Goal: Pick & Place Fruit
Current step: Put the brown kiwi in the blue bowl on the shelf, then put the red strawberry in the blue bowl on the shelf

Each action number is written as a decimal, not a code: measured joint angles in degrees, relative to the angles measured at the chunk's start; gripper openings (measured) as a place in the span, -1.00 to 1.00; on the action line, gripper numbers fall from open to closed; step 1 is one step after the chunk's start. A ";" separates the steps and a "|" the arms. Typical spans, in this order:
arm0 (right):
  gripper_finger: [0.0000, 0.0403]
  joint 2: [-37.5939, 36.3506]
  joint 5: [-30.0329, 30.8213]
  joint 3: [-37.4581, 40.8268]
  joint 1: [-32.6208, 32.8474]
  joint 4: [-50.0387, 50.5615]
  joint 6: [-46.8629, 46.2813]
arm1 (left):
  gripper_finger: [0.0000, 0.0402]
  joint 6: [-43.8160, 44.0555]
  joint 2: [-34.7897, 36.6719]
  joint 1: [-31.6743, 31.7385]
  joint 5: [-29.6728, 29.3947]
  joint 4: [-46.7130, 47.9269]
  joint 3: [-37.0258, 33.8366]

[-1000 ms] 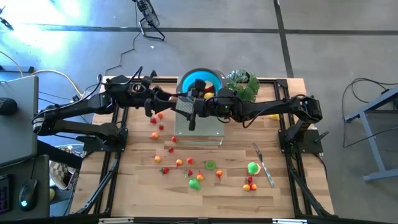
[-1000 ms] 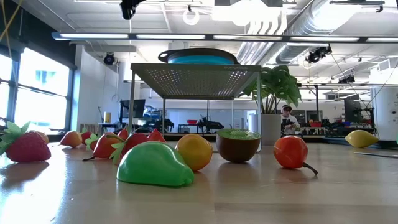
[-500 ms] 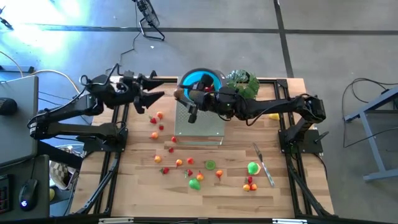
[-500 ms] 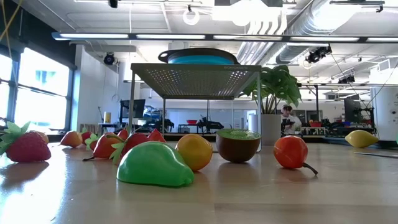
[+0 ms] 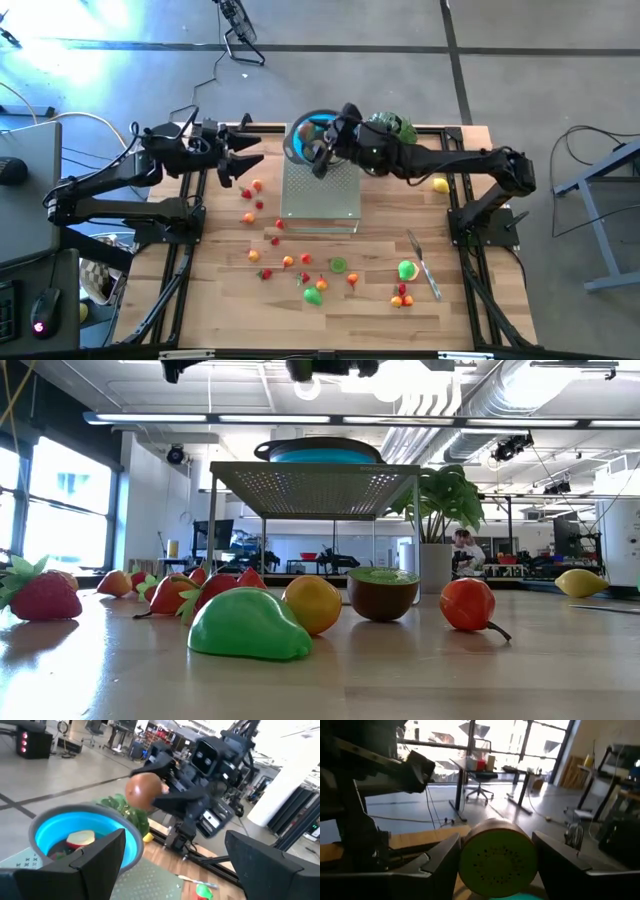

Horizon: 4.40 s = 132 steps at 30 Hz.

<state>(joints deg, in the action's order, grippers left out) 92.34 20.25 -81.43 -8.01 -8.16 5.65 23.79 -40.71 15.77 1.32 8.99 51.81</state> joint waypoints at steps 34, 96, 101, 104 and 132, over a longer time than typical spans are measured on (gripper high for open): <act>0.08 -1.67 -9.90 0.02 -10.16 36.10 -28.37 | 0.67 -1.03 -0.04 -0.02 -0.91 1.91 -0.02; 0.27 -12.51 -20.56 0.00 -3.67 24.39 -12.90 | 0.67 -0.53 -0.02 -0.04 -0.94 5.50 -0.07; 0.21 -12.43 -22.42 0.00 -0.84 25.36 -13.39 | 0.67 4.59 -0.02 -0.04 -0.74 12.57 -0.05; 0.19 -12.46 -22.08 0.00 0.84 26.08 -13.35 | 0.67 8.96 -0.02 -0.07 -1.76 18.58 -0.05; 0.19 -12.42 -17.20 0.00 2.41 25.44 -13.55 | 0.67 36.12 -5.27 -0.06 -12.99 42.25 -10.25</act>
<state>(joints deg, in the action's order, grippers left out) 79.92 3.05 -81.43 -5.61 17.28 -7.90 59.91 -45.98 15.71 -11.66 51.24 41.56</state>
